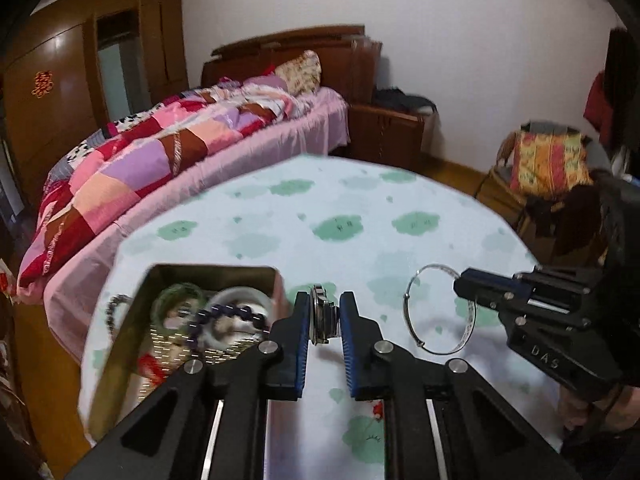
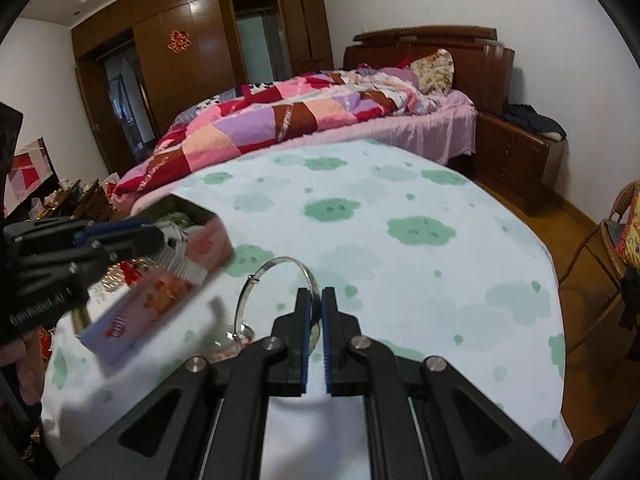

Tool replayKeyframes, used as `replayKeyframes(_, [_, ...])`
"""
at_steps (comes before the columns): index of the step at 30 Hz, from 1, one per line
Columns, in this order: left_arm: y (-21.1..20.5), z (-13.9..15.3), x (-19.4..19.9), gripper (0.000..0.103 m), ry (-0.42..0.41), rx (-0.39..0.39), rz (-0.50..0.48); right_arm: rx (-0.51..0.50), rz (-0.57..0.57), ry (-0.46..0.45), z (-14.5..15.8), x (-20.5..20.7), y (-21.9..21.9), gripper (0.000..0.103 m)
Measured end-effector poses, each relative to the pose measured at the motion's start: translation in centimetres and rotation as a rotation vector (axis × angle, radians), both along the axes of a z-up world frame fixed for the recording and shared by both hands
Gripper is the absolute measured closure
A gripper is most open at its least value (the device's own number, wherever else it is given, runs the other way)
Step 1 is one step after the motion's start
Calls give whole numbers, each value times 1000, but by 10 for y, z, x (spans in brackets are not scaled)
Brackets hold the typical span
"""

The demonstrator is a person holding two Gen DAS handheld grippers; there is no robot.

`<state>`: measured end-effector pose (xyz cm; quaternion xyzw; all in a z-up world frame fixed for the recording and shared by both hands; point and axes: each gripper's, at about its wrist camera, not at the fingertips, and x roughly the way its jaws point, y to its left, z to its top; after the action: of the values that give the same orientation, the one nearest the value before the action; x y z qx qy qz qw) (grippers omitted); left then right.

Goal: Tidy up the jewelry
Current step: 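Carry the watch and bangle into the tin box and open both tools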

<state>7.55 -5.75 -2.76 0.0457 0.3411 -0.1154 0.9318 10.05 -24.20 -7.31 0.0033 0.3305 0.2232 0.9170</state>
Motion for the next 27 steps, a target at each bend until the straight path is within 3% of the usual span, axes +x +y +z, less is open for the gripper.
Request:
replayKeyframes(8, [36, 37, -20, 92, -84, -27, 52, 21, 84, -33, 26, -4, 29, 96])
replayKeyframes(10, [46, 41, -22, 103, -95, -26, 67, 37, 111, -29, 32, -3, 37, 96])
replayKeyframes(12, [58, 43, -24, 103, -106, -25, 90, 37, 136, -33, 37, -2, 48, 96])
replayKeyframes(19, [90, 25, -19, 103, -69, -52, 149, 4, 219, -63, 46, -4, 94, 96])
replayKeyframes(27, [115, 8, -18, 101, -42, -40, 238, -65, 307, -20, 30, -3, 141, 96])
